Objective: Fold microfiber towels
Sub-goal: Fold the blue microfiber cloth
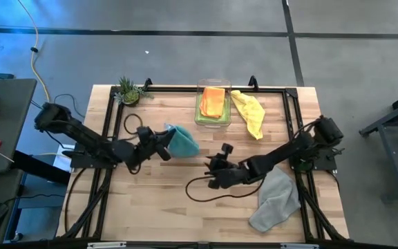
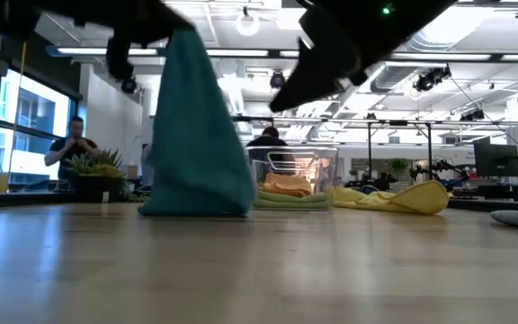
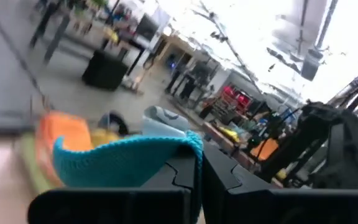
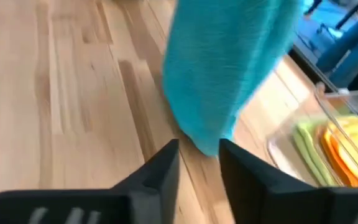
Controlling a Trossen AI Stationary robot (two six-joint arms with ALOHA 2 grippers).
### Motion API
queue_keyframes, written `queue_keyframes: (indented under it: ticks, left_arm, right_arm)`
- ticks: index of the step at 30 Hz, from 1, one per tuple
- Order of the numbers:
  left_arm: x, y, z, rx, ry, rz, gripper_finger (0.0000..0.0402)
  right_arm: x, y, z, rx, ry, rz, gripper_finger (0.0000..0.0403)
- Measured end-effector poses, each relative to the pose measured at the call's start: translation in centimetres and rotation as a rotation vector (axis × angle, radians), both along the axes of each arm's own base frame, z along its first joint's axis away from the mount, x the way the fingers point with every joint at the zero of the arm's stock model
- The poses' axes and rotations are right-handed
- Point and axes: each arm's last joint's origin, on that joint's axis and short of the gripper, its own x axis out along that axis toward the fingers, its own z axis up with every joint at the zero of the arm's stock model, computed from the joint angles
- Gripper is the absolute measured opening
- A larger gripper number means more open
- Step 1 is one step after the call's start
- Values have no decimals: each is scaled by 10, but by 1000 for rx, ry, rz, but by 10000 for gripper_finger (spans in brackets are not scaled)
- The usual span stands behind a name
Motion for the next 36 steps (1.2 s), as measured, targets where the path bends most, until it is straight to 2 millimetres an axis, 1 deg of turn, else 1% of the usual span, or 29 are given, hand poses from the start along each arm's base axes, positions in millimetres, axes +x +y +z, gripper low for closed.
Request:
queue_keyframes:
  ticks: [2, 4, 6, 8, 14, 20, 23, 28, 32, 36]
  left_arm:
    - [-2, 0, -19, -66, -20, -7, 0]
    - [-4, -5, -35, -86, -4, -18, 0]
    - [-5, -14, -44, -80, 22, -45, 0]
    - [-8, -25, -50, -59, 64, -64, 0]
    - [-21, -56, -53, 38, 168, -67, 1]
    - [-40, -78, -53, 112, 268, 85, 3]
    - [-47, -85, -53, 141, 303, 102, 9]
    - [-51, -91, -53, 144, 300, 71, 28]
    - [-51, -91, -53, 155, 311, 70, 32]
    - [-50, -84, -61, 167, 311, 13, 32]
  right_arm:
    - [-4, 1, -1, 0, 31, -5, 75]
    - [-6, 3, -4, 13, 60, 14, 47]
    - [-8, 4, -5, 36, 77, 28, 20]
    - [-10, 7, -6, 42, 95, 38, 5]
    - [-14, 12, -9, 75, 135, 75, 8]
    - [-13, 12, -8, 93, 131, 90, 2]
    - [-12, 11, -8, 106, 129, 96, 1]
    - [-10, 11, -7, 112, 119, 101, 0]
    - [-10, 10, -7, 115, 119, 101, 0]
    - [-10, 10, -7, 113, 120, 104, 0]
